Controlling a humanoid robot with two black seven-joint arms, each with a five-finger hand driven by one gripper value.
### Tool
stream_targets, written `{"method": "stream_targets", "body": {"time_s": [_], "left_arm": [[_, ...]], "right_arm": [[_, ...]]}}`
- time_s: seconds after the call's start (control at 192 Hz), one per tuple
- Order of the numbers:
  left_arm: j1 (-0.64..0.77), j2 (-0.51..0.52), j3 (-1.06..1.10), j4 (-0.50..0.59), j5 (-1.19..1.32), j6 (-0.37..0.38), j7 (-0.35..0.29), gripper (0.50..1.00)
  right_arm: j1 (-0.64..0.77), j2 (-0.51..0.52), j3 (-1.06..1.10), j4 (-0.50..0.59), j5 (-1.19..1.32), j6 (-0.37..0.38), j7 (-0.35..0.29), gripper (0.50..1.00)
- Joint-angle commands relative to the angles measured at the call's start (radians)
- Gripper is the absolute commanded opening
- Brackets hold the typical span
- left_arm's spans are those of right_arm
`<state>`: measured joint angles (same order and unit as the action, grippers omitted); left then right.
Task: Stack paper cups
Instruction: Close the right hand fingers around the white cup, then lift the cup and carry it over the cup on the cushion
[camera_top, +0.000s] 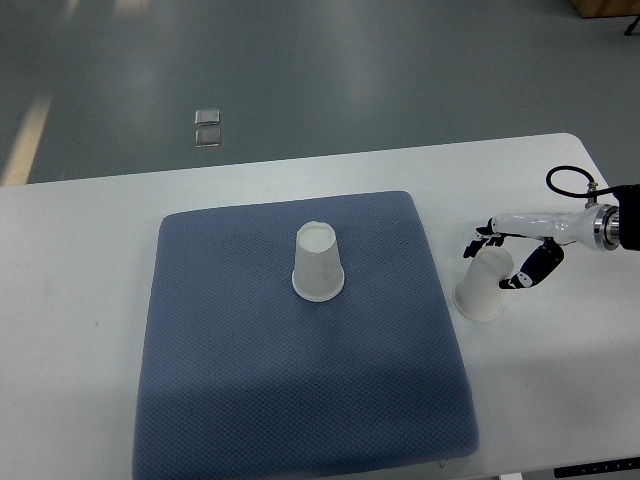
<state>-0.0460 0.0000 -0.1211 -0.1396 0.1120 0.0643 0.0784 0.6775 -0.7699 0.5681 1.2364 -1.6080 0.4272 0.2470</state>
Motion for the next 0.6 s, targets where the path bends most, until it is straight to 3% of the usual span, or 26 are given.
{"method": "stream_targets", "body": {"time_s": [0.0,0.187,0.312,0.593], "left_arm": [[0.0,0.0,0.0,0.0,0.0,0.0,0.0,1.0],[0.0,0.0,0.0,0.0,0.0,0.0,0.0,1.0],[0.0,0.0,0.0,0.0,0.0,0.0,0.0,1.0],[0.0,0.0,0.0,0.0,0.0,0.0,0.0,1.0]], "right_arm": [[-0.001,0.0,0.001,0.0,-0.001,-0.001,0.0,0.66],[0.008,-0.011,0.012,0.0,0.011,-0.005,0.005,0.511],[0.03,-0.035,0.032,0.023,0.036,-0.007,0.011,0.5],[0.273,-0.049,0.036,0.06,0.142,0.051,0.008,0.502]]}}
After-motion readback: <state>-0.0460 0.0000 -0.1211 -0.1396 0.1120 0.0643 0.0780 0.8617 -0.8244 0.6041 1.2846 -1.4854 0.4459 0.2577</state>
